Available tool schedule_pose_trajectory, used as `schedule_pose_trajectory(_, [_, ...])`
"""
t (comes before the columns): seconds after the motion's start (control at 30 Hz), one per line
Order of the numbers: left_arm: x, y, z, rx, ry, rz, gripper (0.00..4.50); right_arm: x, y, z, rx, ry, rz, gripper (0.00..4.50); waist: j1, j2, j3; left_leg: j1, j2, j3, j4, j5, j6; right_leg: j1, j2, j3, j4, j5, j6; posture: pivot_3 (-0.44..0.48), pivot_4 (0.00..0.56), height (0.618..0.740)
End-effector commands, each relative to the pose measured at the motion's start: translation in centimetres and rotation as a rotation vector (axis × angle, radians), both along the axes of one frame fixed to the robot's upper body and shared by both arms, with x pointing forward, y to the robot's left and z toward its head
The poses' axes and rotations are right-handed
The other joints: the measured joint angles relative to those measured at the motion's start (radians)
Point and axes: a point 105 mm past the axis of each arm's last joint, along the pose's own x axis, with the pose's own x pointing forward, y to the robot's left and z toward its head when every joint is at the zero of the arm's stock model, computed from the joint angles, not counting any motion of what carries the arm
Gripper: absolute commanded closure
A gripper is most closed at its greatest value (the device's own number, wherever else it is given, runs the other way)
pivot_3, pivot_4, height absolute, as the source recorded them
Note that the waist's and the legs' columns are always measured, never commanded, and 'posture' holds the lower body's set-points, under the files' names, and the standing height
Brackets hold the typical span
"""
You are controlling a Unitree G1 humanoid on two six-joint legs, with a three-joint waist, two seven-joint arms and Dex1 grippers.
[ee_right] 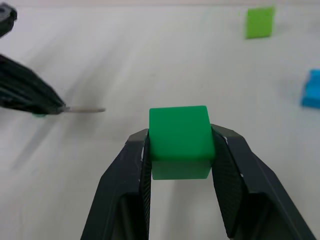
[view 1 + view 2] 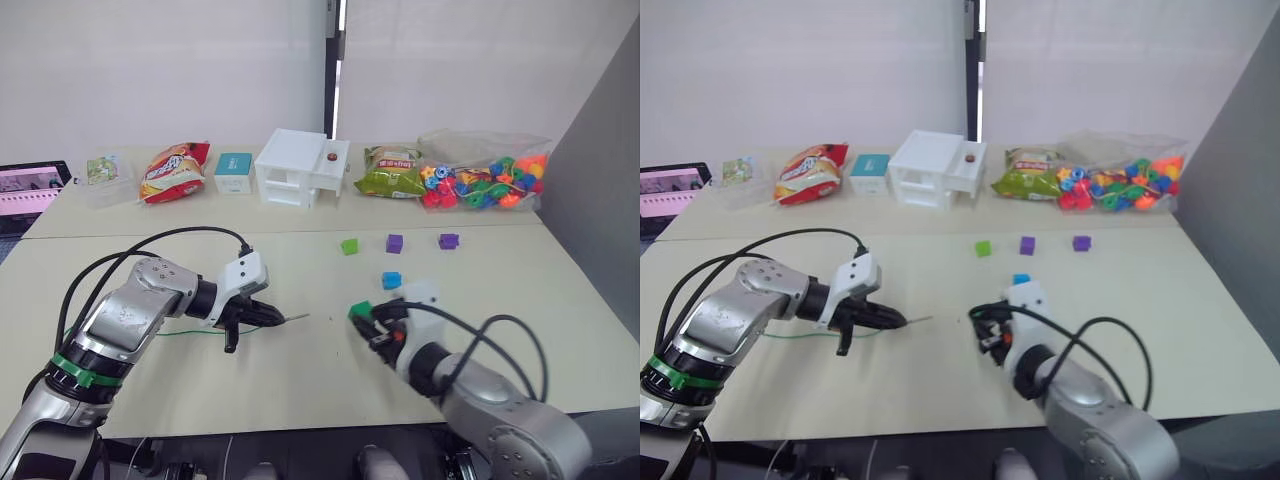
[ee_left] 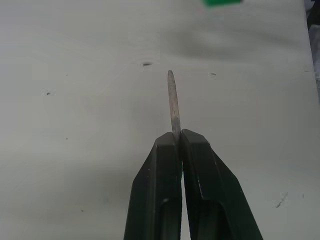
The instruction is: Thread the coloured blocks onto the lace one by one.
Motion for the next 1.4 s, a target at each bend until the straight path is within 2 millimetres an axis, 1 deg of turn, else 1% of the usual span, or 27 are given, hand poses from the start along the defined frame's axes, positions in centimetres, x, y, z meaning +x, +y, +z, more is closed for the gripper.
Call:
schedule_pose_trajectory(0.03, [0.1,-0.5,0.9,-0.005,-0.045,-0.025,4.50,1.0,0.7,-1.2,-0.050,0.005,-0.011,3.36,0.001,0.000,0.000,0.000,0.000,0.000,0.000,0.000,0.000,0.000,0.000,0.000,0.000,0.000,0.000,0.000,0.150,0.740])
schedule_pose_trajectory(0.1, [0.1,-0.6,1.0,-0.006,-0.048,-0.027,4.50,1.4,1.0,-3.1,-0.086,0.047,-0.010,3.36,-0.001,0.000,0.000,0.000,0.000,0.000,0.000,0.000,0.000,-0.001,0.000,0.000,0.001,0.000,0.000,0.000,0.150,0.740])
schedule_pose_trajectory(0.17, [0.1,-0.6,1.0,-0.005,-0.049,-0.028,4.50,1.6,0.7,-4.2,-0.141,0.062,-0.017,3.36,-0.003,0.000,0.000,0.001,0.000,0.000,-0.001,0.000,0.000,-0.001,0.000,0.000,0.001,0.000,0.000,0.000,0.150,0.740])
schedule_pose_trajectory(0.23, [0.0,-0.6,1.1,-0.003,-0.050,-0.030,4.50,1.5,0.9,-4.3,-0.121,0.063,-0.001,3.36,-0.007,-0.001,0.000,0.002,0.000,0.000,-0.001,0.000,0.000,0.000,0.000,0.000,0.001,0.000,0.000,0.000,0.150,0.740])
schedule_pose_trajectory(0.27, [0.0,-0.5,1.1,-0.003,-0.050,-0.030,4.50,1.4,1.0,-4.0,-0.100,0.048,0.012,3.36,-0.008,-0.001,0.000,0.002,0.000,0.000,-0.001,0.000,0.000,0.000,0.000,0.000,0.001,0.000,0.000,0.000,0.150,0.740])
schedule_pose_trajectory(0.33, [0.1,-0.5,1.1,-0.002,-0.050,-0.029,4.50,1.6,0.7,-3.1,-0.087,0.001,0.005,3.36,-0.007,-0.001,0.000,0.002,0.000,0.000,-0.001,0.000,0.000,0.000,0.000,0.000,0.001,0.000,0.000,0.000,0.150,0.740])
schedule_pose_trajectory(0.4, [0.1,-0.5,1.1,0.000,-0.051,-0.026,4.50,1.3,0.4,-2.4,-0.086,-0.026,0.022,2.28,-0.006,-0.001,0.000,0.002,0.000,0.000,-0.001,0.000,0.000,0.000,0.000,0.000,0.001,0.000,0.000,0.000,0.150,0.740])
schedule_pose_trajectory(0.43, [0.1,-0.4,1.1,-0.001,-0.050,-0.024,4.50,1.1,0.3,-1.8,-0.086,-0.048,0.050,2.00,-0.006,-0.001,0.000,0.002,0.000,0.000,-0.001,0.000,0.000,0.000,0.000,0.000,0.001,0.000,0.000,0.000,0.150,0.740])
schedule_pose_trajectory(0.47, [0.0,-0.4,1.1,-0.002,-0.050,-0.022,4.50,0.8,0.1,-1.3,-0.084,-0.063,0.076,1.59,-0.005,-0.001,0.000,0.001,0.000,0.000,-0.001,0.000,0.000,0.000,0.000,0.000,0.001,0.000,0.000,0.000,0.150,0.740])
schedule_pose_trajectory(0.6, [-0.1,0.0,1.0,0.004,-0.049,-0.016,4.50,0.3,-0.7,0.9,-0.098,-0.122,0.187,0.20,-0.003,-0.001,0.000,0.000,0.000,0.000,-0.001,0.000,0.000,0.000,0.000,0.000,0.000,0.000,0.000,0.000,0.150,0.740])
schedule_pose_trajectory(0.63, [-0.3,0.2,0.9,0.009,-0.047,-0.019,4.50,-0.1,-0.7,1.6,-0.116,-0.141,0.268,0.09,-0.003,-0.001,0.000,0.000,0.000,0.000,-0.001,0.000,0.000,0.000,0.000,0.000,0.000,0.000,0.000,0.000,0.150,0.740])
schedule_pose_trajectory(0.67, [-0.6,0.3,0.9,0.016,-0.043,-0.025,4.50,-0.4,-0.6,2.3,-0.124,-0.151,0.363,0.09,-0.005,-0.001,0.000,0.000,0.000,0.000,-0.001,0.000,0.000,0.000,0.000,0.000,0.000,0.000,0.000,0.000,0.150,0.740])
schedule_pose_trajectory(0.73, [-1.0,0.5,0.7,0.027,-0.036,-0.035,4.50,-0.6,-0.7,2.8,-0.141,-0.156,0.473,0.09,-0.007,-0.001,0.000,0.001,0.000,0.000,-0.001,0.000,0.000,0.000,0.000,0.000,0.000,0.000,0.000,0.000,0.150,0.740])
schedule_pose_trajectory(0.77, [-1.3,0.7,0.6,0.038,-0.023,-0.045,4.50,-0.9,-0.6,2.9,-0.185,-0.157,0.604,0.09,-0.006,-0.001,0.000,0.001,0.000,0.000,-0.001,0.000,0.001,0.001,0.001,0.000,0.000,0.000,0.000,0.000,0.150,0.740])
schedule_pose_trajectory(0.83, [-2.0,0.8,0.6,0.048,-0.001,-0.060,4.50,-1.2,-0.8,2.6,-0.277,-0.153,0.810,0.09,-0.006,-0.001,0.002,0.001,0.001,0.000,-0.001,0.000,0.001,0.000,0.001,0.000,-0.001,0.000,0.000,0.000,0.150,0.740])
schedule_pose_trajectory(0.87, [-2.2,0.8,0.6,0.049,0.008,-0.065,4.50,-1.1,-1.0,2.3,-0.318,-0.150,0.886,0.09,-0.005,-0.001,0.002,0.001,0.001,0.000,-0.001,0.000,0.001,0.001,0.001,0.000,-0.002,0.000,0.000,0.000,0.150,0.740])
schedule_pose_trajectory(0.93, [-2.6,0.7,0.7,0.053,0.024,-0.073,4.50,0.1,-1.4,1.7,-0.451,-0.197,1.005,0.09,-0.005,-0.001,0.002,0.001,0.001,0.000,-0.001,0.000,0.001,0.002,0.001,-0.001,-0.004,0.000,0.000,0.000,0.150,0.740])
schedule_pose_trajectory(0.97, [-3.0,0.6,0.8,0.050,0.033,-0.073,4.50,0.6,-1.2,1.6,-0.492,-0.215,1.096,0.09,-0.006,-0.002,0.002,0.001,0.001,0.001,-0.001,0.000,0.001,0.002,0.001,-0.001,-0.005,-0.001,0.000,0.000,0.150,0.740])
schedule_pose_trajectory(1.03, [-3.4,0.4,0.9,0.046,0.045,-0.073,4.50,1.4,-0.9,1.4,-0.538,-0.238,1.219,0.09,-0.007,-0.002,0.003,0.001,0.001,0.002,0.000,0.000,0.001,0.002,0.001,0.000,-0.005,-0.001,0.000,0.000,0.150,0.740])
schedule_pose_trajectory(1.07, [-3.5,0.3,1.0,0.045,0.048,-0.072,4.50,1.7,-0.8,1.3,-0.550,-0.249,1.256,0.09,-0.007,-0.002,0.003,0.000,0.001,0.002,0.000,0.000,0.001,0.001,0.001,0.000,-0.005,0.000,0.000,0.000,0.150,0.740])
schedule_pose_trajectory(1.13, [-4.0,0.2,0.9,0.058,0.060,-0.067,4.50,2.9,-0.9,0.8,-0.613,-0.265,1.320,0.09,-0.007,-0.002,0.003,0.000,0.001,0.002,0.000,0.000,0.001,0.001,0.001,0.000,-0.003,0.000,0.000,0.000,0.150,0.740])
schedule_pose_trajectory(1.23, [-4.5,-0.1,0.5,0.080,0.068,-0.044,4.50,4.5,-0.7,0.1,-0.650,-0.269,1.407,0.09,-0.007,-0.003,0.003,0.000,0.001,0.001,0.000,0.000,0.001,0.000,0.000,0.000,-0.002,0.000,0.000,0.000,0.150,0.740])
schedule_pose_trajectory(1.4, [-5.2,-0.4,0.2,0.085,0.072,-0.029,4.50,5.7,-0.6,-0.3,-0.659,-0.260,1.474,0.09,-0.005,-0.002,0.003,-0.001,0.001,0.001,0.000,0.000,0.001,-0.001,0.000,-0.001,-0.001,0.000,0.000,0.000,0.150,0.740])
